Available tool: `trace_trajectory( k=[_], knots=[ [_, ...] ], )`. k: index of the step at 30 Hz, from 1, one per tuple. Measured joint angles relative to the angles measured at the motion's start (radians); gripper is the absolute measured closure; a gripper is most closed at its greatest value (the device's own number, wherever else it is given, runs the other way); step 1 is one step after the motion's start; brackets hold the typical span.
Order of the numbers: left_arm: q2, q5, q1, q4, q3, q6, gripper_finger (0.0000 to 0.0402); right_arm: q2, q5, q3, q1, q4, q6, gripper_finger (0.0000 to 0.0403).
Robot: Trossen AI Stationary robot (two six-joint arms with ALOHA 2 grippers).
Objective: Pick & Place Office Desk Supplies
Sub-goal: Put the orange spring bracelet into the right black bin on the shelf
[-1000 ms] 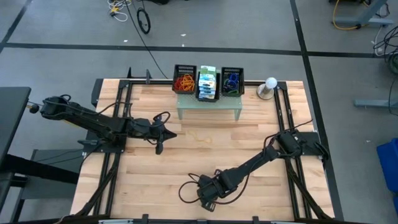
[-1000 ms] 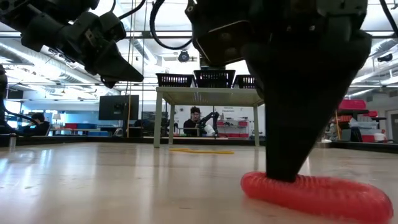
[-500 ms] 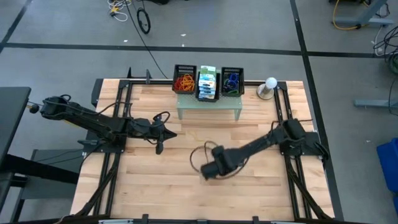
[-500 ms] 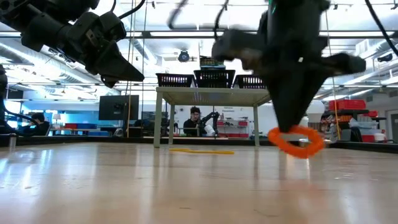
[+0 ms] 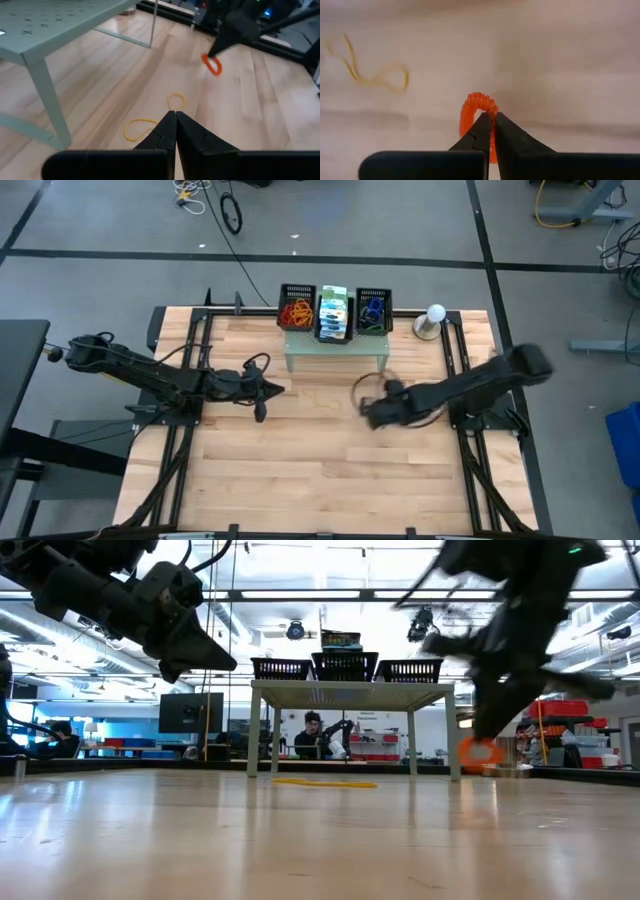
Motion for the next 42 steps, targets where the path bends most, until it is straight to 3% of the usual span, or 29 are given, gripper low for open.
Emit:
trace_trajectory(
  k=[5,11,18,24,30,34,42],
  knots=[
    [0.000,-0.036,0.000,0.006,0.000,-0.009,0.0390,-0.322,0.123,-0.138,-0.001,-0.153,0.063,0.0390],
    [0.000,-0.092,0.000,0.010,0.000,-0.060,0.0390,-0.615,0.332,-0.123,-0.039,-0.415,0.055,0.0390],
    [0.011,-0.145,0.000,-0.006,0.000,-0.076,0.0390,-0.740,0.383,0.000,-0.251,-0.462,-0.285,0.0390],
    [0.040,-0.203,0.001,-0.004,0.000,-0.111,0.0390,-0.696,0.295,0.154,-0.529,-0.286,-0.720,0.0390],
    [0.064,-0.198,0.001,-0.003,0.000,-0.111,0.0390,-0.470,0.051,0.334,-0.774,-0.155,-1.034,0.0390],
    [0.072,-0.197,0.001,-0.005,0.000,-0.112,0.0390,-0.268,-0.062,0.466,-0.826,-0.162,-1.149,0.0390],
    [0.072,-0.197,0.001,-0.002,0.000,-0.103,0.0390,-0.031,-0.073,0.642,-0.815,-0.266,-1.221,0.0377]
  ],
)
